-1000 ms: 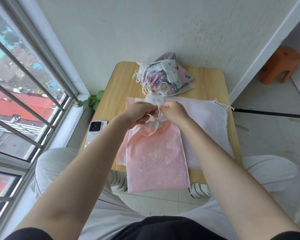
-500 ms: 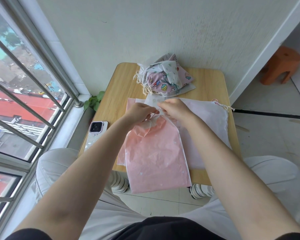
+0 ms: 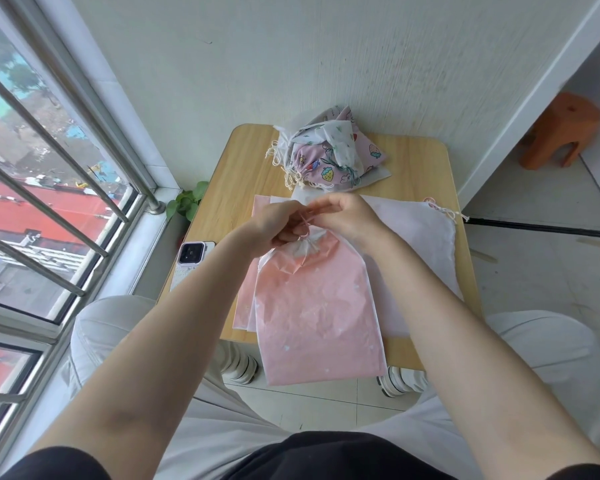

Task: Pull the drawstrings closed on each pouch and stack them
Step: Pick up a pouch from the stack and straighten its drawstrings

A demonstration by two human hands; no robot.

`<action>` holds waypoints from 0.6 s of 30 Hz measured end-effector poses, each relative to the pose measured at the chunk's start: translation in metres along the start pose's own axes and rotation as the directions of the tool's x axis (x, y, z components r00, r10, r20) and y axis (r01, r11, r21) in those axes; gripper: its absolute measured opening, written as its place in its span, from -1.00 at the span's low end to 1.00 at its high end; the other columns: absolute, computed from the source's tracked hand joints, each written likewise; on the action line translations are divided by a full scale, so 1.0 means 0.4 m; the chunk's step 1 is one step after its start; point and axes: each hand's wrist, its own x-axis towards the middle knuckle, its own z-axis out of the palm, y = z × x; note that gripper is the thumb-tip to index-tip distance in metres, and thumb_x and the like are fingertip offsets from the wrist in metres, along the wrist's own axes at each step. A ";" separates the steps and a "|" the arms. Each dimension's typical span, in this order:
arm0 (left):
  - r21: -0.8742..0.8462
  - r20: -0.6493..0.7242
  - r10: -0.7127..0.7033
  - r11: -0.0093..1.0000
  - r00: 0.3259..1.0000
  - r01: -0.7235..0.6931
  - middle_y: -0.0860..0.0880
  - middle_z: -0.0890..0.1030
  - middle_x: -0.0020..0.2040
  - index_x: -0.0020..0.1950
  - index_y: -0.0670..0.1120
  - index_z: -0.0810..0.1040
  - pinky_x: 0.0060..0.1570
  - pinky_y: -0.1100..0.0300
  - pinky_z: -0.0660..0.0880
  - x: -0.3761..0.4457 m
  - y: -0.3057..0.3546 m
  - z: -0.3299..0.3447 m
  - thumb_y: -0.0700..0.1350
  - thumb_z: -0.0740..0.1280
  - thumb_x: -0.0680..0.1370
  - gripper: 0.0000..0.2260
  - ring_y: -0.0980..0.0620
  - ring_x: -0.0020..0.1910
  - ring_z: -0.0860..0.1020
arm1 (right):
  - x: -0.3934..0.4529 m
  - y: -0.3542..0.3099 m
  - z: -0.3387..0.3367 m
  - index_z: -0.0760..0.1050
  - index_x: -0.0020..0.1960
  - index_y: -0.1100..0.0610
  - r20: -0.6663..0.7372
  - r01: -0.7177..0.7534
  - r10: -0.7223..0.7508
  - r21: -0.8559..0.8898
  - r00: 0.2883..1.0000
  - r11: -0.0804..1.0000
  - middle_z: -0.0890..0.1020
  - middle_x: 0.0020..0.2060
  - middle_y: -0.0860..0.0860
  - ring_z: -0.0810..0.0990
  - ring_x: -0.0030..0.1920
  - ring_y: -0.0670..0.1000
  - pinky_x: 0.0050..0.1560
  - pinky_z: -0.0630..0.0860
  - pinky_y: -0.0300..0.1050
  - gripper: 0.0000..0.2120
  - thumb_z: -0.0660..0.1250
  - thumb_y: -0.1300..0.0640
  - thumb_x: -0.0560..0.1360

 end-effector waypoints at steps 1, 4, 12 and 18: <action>-0.031 -0.008 -0.022 0.999 1.000 0.022 0.00 0.43 -0.48 -0.18 -0.12 0.49 -0.55 0.26 0.00 0.002 0.003 0.000 -0.10 0.15 0.58 -0.79 0.11 -0.61 0.17 | -0.003 0.005 0.003 0.63 0.05 0.20 0.005 0.019 -0.019 -0.014 1.000 1.000 0.70 -0.06 0.13 0.66 -0.01 -0.02 0.08 0.57 -0.18 -0.77 0.47 0.32 0.40; -0.073 0.039 -0.034 0.997 0.999 0.036 -0.03 0.46 -0.46 -0.17 -0.15 0.46 -0.50 0.24 0.01 0.010 0.002 -0.005 -0.13 0.14 0.57 -0.81 0.10 -0.58 0.17 | -0.005 0.008 0.007 0.64 -0.03 0.18 -0.055 0.074 -0.078 -0.066 0.995 0.995 0.70 -0.13 0.10 0.65 -0.10 -0.04 0.00 0.57 -0.21 -0.81 0.50 0.33 0.38; 0.178 -0.056 0.151 0.974 0.987 -0.139 0.01 0.50 -0.41 -0.01 -0.20 0.59 -0.55 0.35 0.23 0.014 -0.019 -0.011 -0.14 0.21 0.66 -0.80 0.11 -0.53 0.28 | 0.001 0.012 -0.033 0.57 -0.10 0.13 0.002 -0.009 0.010 -0.200 1.000 0.980 0.62 -0.24 -0.01 0.55 -0.24 -0.11 -0.14 0.45 -0.25 -0.92 0.43 0.26 0.45; 0.224 -0.136 0.249 0.951 0.959 -0.215 -0.05 0.57 -0.33 0.04 -0.11 0.40 -0.30 0.22 0.45 0.031 -0.021 0.022 -0.14 0.30 0.61 -0.90 0.04 -0.38 0.47 | -0.005 0.001 -0.014 0.40 -0.09 0.12 0.096 -0.043 0.044 -0.016 0.994 0.999 0.67 -0.11 0.22 0.67 -0.08 0.11 -0.04 0.50 -0.05 -0.75 0.46 0.28 0.39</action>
